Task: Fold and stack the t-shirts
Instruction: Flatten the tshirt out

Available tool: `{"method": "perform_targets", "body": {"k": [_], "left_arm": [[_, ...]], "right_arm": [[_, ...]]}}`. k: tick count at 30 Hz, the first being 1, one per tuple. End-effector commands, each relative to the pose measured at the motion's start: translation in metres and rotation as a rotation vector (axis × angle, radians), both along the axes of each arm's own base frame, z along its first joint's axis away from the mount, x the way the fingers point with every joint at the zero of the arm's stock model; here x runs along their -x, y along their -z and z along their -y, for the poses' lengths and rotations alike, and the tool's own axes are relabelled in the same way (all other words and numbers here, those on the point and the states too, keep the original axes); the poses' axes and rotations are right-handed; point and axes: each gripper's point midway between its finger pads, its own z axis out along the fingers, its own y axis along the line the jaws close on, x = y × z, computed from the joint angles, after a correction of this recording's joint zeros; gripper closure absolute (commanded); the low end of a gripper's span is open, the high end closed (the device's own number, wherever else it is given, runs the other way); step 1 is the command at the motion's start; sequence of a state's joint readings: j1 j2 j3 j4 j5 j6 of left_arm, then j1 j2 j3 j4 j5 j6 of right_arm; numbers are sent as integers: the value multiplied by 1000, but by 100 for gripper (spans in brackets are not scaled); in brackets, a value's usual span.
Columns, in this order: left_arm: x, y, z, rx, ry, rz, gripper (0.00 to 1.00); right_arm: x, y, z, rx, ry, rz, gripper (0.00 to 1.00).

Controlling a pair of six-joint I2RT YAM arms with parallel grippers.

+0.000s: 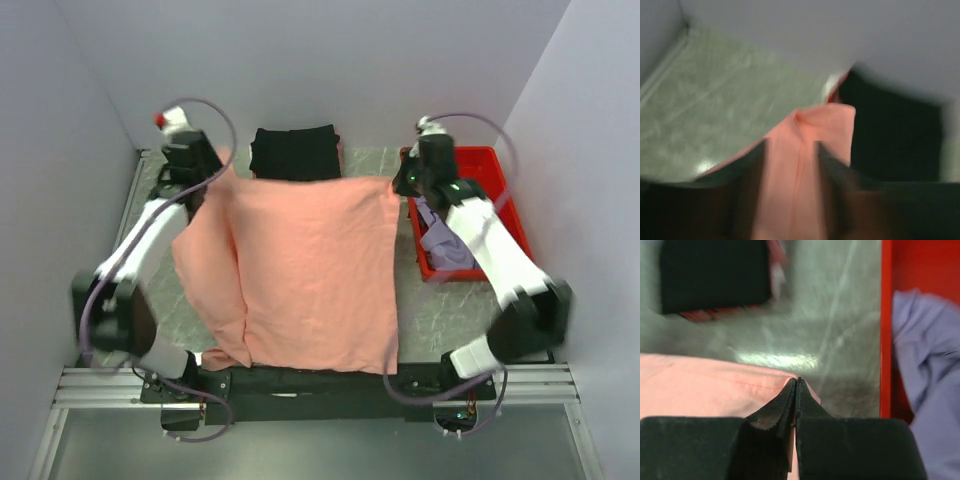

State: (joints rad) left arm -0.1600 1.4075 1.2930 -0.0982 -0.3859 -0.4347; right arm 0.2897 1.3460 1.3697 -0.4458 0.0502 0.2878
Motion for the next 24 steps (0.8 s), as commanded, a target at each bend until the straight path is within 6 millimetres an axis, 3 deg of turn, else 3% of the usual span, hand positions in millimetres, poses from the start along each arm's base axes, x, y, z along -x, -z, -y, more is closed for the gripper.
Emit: {"method": "perform_targets", "body": {"k": [1, 2, 3, 4, 6, 9, 10, 11, 12, 13, 14, 15, 16, 17, 18, 19, 21, 24], "left_arm": [[-26, 65, 6, -12, 18, -146, 37], [-31, 74, 3, -18, 2, -171, 19], [-39, 69, -2, -25, -39, -168, 2], [-44, 86, -4, -34, -51, -218, 1], [-44, 93, -6, -37, -64, -257, 0], [-35, 99, -7, -16, -75, -278, 1], [-29, 95, -8, -4, -82, -273, 1], [-23, 98, -9, 7, -93, -289, 1], [-10, 113, -10, 30, -108, -338, 0], [-1, 111, -8, 46, -102, -338, 0], [7, 115, -5, 68, -87, -350, 1], [21, 134, -4, 81, -86, -393, 1], [31, 133, -2, 120, -87, -387, 1], [41, 141, -1, 139, -89, -410, 1], [57, 163, -1, 182, -122, -461, 1], [73, 170, -3, 201, -147, -495, 1], [100, 198, -8, 224, -202, -568, 1], [132, 221, -16, 240, -259, -613, 0]], "right_arm": [[-46, 61, -9, -53, -55, -122, 95], [-61, 56, -10, -43, -59, -115, 86], [-70, 62, -9, -17, -56, -138, 61], [-75, 85, -9, 9, -56, -210, 51], [-86, 77, -13, 11, -72, -198, 33], [-83, 74, -24, -22, -111, -182, 26], [-79, 65, -27, -36, -123, -156, 25], [-71, 71, -31, -38, -134, -174, 25], [-66, 73, -35, -40, -138, -177, 25], [-58, 66, -38, -44, -146, -160, 24], [-49, 76, -41, -43, -153, -184, 24], [-39, 80, -52, -49, -174, -195, 24], [-30, 75, -56, -53, -180, -182, 24], [-18, 90, -59, -47, -183, -220, 24], [-7, 95, -70, -52, -200, -233, 24], [1, 94, -75, -52, -209, -226, 23], [23, 117, -83, -57, -218, -289, 23], [47, 148, -80, -55, -205, -371, 23]]}}
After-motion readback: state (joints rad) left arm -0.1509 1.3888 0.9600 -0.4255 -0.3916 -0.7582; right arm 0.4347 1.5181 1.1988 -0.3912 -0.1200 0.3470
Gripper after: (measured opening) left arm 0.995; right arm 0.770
